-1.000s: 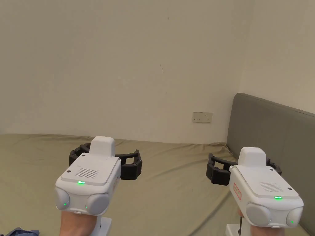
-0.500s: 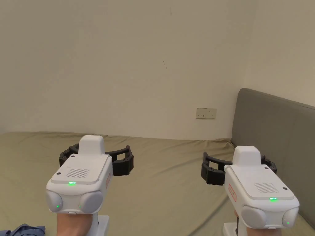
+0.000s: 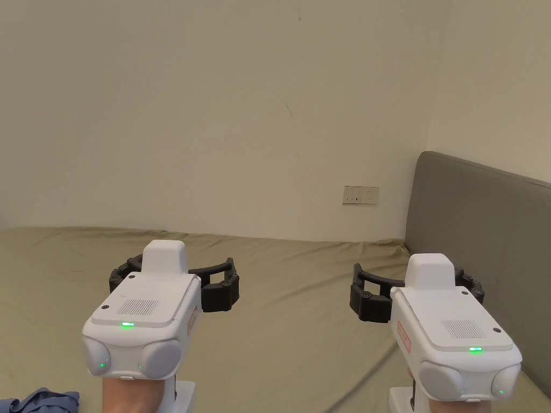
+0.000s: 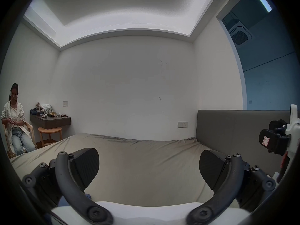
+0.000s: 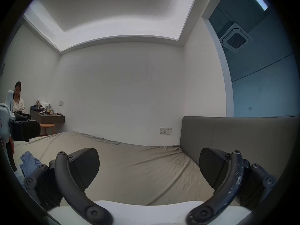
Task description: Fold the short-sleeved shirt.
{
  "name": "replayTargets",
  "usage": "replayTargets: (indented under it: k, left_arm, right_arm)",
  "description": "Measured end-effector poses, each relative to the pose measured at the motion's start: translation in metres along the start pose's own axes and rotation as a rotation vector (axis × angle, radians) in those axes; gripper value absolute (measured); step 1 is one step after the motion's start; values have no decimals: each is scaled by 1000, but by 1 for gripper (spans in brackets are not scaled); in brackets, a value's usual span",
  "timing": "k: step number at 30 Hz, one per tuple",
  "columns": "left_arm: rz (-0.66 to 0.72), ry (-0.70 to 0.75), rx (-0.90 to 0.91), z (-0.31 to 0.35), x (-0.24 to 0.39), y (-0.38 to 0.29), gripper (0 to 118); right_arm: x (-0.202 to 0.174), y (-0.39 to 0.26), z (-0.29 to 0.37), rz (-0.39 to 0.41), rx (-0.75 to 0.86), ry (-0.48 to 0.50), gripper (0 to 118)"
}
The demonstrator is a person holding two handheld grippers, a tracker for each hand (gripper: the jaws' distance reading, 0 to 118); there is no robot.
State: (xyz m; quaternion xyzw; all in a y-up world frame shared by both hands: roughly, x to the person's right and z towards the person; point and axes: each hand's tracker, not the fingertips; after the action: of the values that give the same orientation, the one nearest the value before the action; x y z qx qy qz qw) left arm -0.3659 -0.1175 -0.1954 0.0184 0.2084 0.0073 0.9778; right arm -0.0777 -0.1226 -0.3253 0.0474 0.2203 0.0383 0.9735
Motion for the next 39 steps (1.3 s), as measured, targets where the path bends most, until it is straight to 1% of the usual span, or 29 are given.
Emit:
replayTargets:
  k: [16,39]
  left_arm:
    - [5,-24,13,2,0,-5,118]
    - [-14,5,36,6,1,-8,118]
  right_arm:
    - [-5,0,2,-4,8,19,118]
    - [0,-1,6,-15,14,15,118]
